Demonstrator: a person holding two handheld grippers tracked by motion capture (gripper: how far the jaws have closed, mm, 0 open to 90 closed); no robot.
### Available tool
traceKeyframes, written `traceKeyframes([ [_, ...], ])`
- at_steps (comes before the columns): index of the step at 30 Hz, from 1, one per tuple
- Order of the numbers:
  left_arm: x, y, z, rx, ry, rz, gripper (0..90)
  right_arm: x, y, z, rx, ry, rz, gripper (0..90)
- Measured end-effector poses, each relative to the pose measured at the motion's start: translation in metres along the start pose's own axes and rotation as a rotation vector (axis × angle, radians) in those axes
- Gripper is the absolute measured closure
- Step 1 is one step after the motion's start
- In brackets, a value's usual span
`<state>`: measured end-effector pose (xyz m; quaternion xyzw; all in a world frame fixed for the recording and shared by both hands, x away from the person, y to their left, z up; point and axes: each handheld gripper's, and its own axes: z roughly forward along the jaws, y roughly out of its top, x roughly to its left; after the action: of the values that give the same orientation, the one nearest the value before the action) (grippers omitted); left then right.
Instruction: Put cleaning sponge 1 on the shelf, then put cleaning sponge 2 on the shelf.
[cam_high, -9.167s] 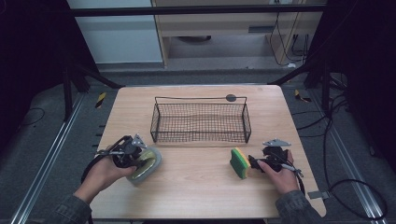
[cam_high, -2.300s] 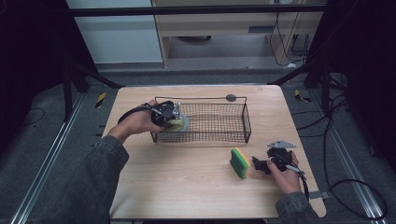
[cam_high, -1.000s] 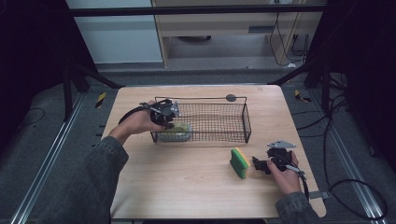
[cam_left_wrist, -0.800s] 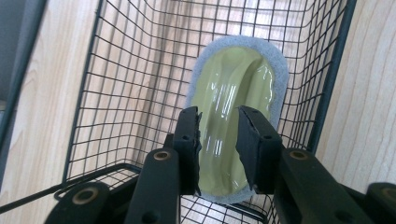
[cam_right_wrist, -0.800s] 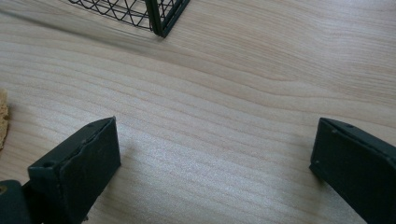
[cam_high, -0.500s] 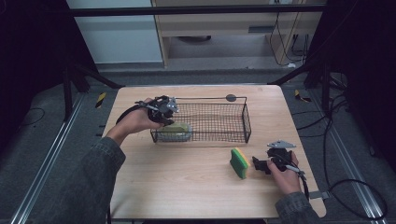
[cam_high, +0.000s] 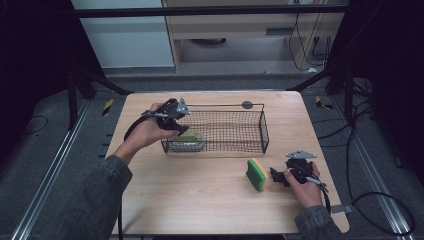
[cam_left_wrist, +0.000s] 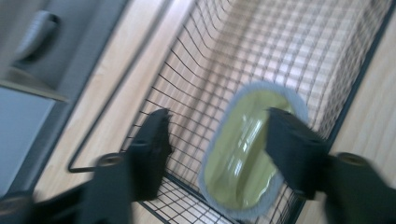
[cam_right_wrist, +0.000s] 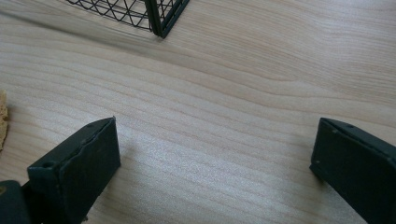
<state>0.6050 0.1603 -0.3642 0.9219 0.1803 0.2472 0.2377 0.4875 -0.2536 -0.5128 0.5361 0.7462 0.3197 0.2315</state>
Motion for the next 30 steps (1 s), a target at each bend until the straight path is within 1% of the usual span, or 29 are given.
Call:
traceKeyframes([
  [1,-0.002,0.000,-0.003,-0.015,0.007,-0.024,26.2,0.000,0.000,0.000,0.000,0.000,0.000,1.4],
  [2,-0.003,-0.001,-0.006,-0.021,0.012,-0.042,21.1,0.000,0.000,0.000,0.000,0.000,0.000,1.4],
  [3,-0.005,-0.002,-0.008,-0.028,0.016,-0.054,17.4,0.000,0.000,0.000,0.000,0.001,0.001,1.5],
  [4,-0.006,-0.003,-0.011,-0.044,0.022,-0.075,15.2,0.000,0.000,0.000,-0.001,0.000,-0.003,1.5],
  [5,-0.010,-0.006,-0.015,-0.065,0.023,-0.121,12.7,-0.001,0.000,0.000,-0.001,0.001,-0.003,1.8],
  [6,-0.012,-0.009,-0.019,-0.079,0.018,-0.151,10.3,-0.001,0.001,0.000,0.005,0.007,-0.006,3.0],
  [7,-0.017,-0.015,-0.023,-0.108,0.025,-0.200,9.4,-0.002,0.002,-0.002,0.013,0.009,-0.007,5.9],
  [8,-0.021,-0.020,-0.026,-0.121,0.035,-0.226,9.3,-0.003,0.003,-0.004,0.028,0.014,-0.016,10.9],
  [9,-0.028,-0.028,-0.030,-0.165,0.044,-0.272,8.8,-0.003,0.004,-0.007,0.033,0.014,-0.022,11.4],
  [10,-0.031,-0.033,-0.033,-0.174,0.046,-0.282,7.5,-0.003,0.005,-0.011,0.030,0.007,-0.026,10.8],
  [11,-0.038,-0.043,-0.037,-0.199,0.049,-0.319,6.6,-0.003,0.006,-0.014,0.029,0.007,-0.027,10.9],
  [12,-0.041,-0.049,-0.039,-0.212,0.052,-0.339,6.2,-0.002,0.006,-0.018,0.035,0.011,-0.029,11.2],
  [13,-0.046,-0.057,-0.041,-0.220,0.052,-0.356,5.5,-0.001,0.006,-0.020,0.050,0.013,-0.032,11.9],
  [14,-0.052,-0.066,-0.041,-0.238,0.050,-0.392,4.6,0.000,0.006,-0.022,0.071,0.020,-0.037,12.3],
  [15,-0.056,-0.075,-0.041,-0.244,0.055,-0.418,4.4,0.001,0.005,-0.025,0.089,0.017,-0.051,12.4],
  [17,-0.067,-0.093,-0.036,-0.224,0.073,-0.444,4.4,0.004,0.006,-0.029,0.143,0.016,-0.066,12.4],
  [19,-0.074,-0.109,-0.029,-0.177,0.102,-0.453,4.4,0.007,0.007,-0.035,0.172,0.019,-0.086,14.7],
  [20,-0.077,-0.116,-0.024,-0.149,0.102,-0.460,4.7,0.008,0.007,-0.039,0.182,0.019,-0.089,16.9],
  [21,-0.079,-0.123,-0.019,-0.126,0.090,-0.468,5.0,0.010,0.007,-0.043,0.191,0.024,-0.083,17.8],
  [23,-0.085,-0.134,-0.009,-0.101,0.071,-0.488,5.3,0.014,0.007,-0.050,0.208,0.036,-0.077,19.2],
  [25,-0.091,-0.142,0.000,-0.072,0.050,-0.508,5.3,0.020,0.008,-0.058,0.234,0.045,-0.074,20.9],
  [26,-0.093,-0.144,0.004,-0.062,0.037,-0.511,5.4,0.023,0.008,-0.061,0.245,0.048,-0.076,21.3],
  [28,-0.097,-0.146,0.009,-0.058,0.004,-0.533,5.3,0.030,0.010,-0.067,0.266,0.060,-0.069,22.2],
  [29,-0.098,-0.145,0.012,-0.052,-0.003,-0.527,5.3,0.033,0.012,-0.070,0.278,0.068,-0.071,22.5],
  [30,-0.098,-0.145,0.013,-0.045,-0.004,-0.522,5.1,0.037,0.015,-0.072,0.297,0.066,-0.075,22.5],
])
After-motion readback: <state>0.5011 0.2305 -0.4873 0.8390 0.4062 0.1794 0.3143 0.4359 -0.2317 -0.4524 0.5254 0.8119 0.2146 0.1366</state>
